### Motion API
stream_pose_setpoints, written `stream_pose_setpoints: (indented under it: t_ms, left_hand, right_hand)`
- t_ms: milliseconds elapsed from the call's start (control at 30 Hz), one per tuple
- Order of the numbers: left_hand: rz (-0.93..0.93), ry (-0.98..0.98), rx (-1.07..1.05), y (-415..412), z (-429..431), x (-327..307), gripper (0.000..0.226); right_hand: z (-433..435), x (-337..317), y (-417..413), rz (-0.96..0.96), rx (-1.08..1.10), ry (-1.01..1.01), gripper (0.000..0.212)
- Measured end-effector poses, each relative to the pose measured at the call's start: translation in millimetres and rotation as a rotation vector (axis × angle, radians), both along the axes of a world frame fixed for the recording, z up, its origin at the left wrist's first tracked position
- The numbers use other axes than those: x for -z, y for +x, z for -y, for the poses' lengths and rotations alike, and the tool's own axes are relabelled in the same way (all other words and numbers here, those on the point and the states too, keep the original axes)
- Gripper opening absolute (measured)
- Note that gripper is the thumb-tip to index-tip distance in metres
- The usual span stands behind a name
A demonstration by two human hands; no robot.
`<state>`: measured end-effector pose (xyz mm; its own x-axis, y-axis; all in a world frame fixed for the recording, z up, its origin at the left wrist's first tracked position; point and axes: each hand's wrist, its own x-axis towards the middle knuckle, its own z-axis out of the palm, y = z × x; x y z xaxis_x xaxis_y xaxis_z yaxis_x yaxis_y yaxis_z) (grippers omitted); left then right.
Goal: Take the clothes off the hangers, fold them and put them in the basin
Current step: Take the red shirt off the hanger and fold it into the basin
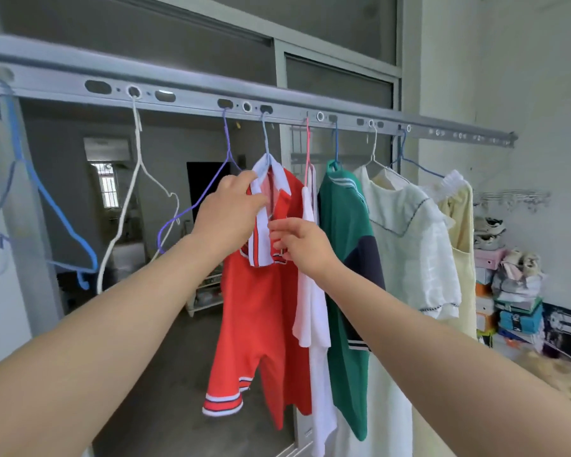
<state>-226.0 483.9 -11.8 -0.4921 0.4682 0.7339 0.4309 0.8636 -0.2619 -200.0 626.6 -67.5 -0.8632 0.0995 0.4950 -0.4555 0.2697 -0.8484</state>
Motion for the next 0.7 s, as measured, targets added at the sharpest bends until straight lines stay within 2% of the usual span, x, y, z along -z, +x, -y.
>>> stream_pose_setpoints:
  t_ms: [100, 167, 233, 367, 467, 567, 700]
  left_hand:
    - [0.077, -0.048, -0.062, -17.5, 1.6, -1.7, 0.036]
    - [0.063, -0.101, -0.144, -28.0, 5.6, 3.0, 0.039]
    - [0.047, -0.039, -0.196, -36.5, 10.4, 5.7, 0.045]
    - [0.115, 0.172, -0.155, -43.5, 22.4, 11.0, 0.059]
    - [0.208, 0.398, -0.074, -45.2, 34.3, 11.6, 0.044]
    - [0.233, 0.572, 0.107, -48.5, 37.9, 10.9, 0.024]
    - [0.431, 0.867, 0.309, -57.7, 45.2, 13.8, 0.024]
  right_hand:
    - [2.3, -7.8, -17.3, -0.022, 0.054, 0.044, 0.045]
    - [6.2, -13.8, -31.7, -0.032, 0.086, 0.07, 0.047]
    - [11.2, -22.2, -44.6, -0.052, 0.119, 0.099, 0.048]
    - [22.1, -38.9, -57.8, -0.089, 0.176, 0.19, 0.044]
    - [35.0, -49.0, -65.5, -0.106, 0.202, 0.242, 0.039]
    - [46.2, -55.4, -72.5, -0.106, 0.221, 0.339, 0.034]
    - [66.2, -58.6, -81.5, -0.072, 0.201, 0.383, 0.024]
